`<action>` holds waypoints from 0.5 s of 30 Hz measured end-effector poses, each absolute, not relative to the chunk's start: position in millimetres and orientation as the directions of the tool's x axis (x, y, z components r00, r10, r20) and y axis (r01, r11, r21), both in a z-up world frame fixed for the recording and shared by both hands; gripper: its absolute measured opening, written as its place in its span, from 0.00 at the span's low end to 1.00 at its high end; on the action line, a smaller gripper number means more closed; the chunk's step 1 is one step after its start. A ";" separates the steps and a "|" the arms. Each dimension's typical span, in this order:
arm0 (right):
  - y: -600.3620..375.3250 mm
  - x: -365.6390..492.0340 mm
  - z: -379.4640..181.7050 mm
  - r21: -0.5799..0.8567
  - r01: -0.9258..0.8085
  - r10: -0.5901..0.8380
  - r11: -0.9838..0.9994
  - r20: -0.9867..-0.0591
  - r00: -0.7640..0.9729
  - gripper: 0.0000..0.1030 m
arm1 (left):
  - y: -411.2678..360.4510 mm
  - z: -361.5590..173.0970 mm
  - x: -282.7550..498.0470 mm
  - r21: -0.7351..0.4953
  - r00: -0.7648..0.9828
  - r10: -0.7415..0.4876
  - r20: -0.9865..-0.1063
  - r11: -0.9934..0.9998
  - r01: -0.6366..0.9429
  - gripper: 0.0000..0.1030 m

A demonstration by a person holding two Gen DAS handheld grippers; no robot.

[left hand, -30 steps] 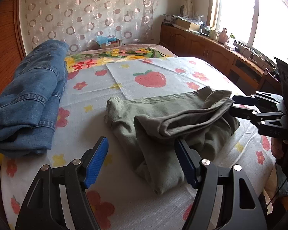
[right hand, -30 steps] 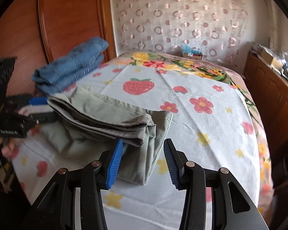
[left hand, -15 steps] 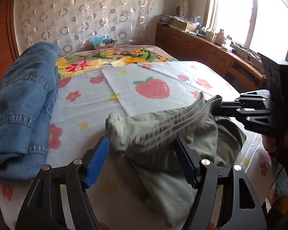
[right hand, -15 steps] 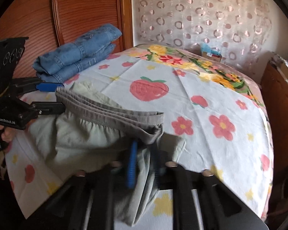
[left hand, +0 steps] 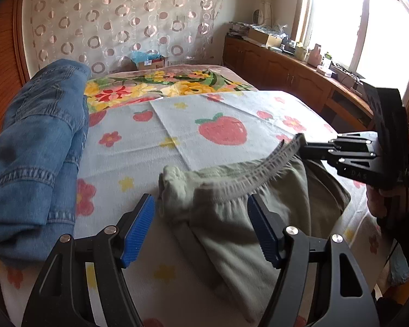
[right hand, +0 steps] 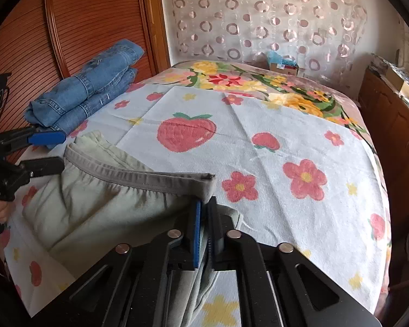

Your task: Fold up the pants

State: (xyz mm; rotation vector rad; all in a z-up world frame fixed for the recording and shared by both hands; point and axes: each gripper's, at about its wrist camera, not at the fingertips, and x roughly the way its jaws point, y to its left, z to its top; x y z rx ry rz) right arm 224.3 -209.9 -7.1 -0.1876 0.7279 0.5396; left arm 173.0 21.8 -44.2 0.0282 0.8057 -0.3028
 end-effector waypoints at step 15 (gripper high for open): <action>-252.4 131.1 -3.7 0.075 -0.495 0.410 0.866 -0.673 0.616 0.22 | 14.7 -59.5 110.0 -0.115 0.623 -0.280 -0.730 0.949 0.293 0.70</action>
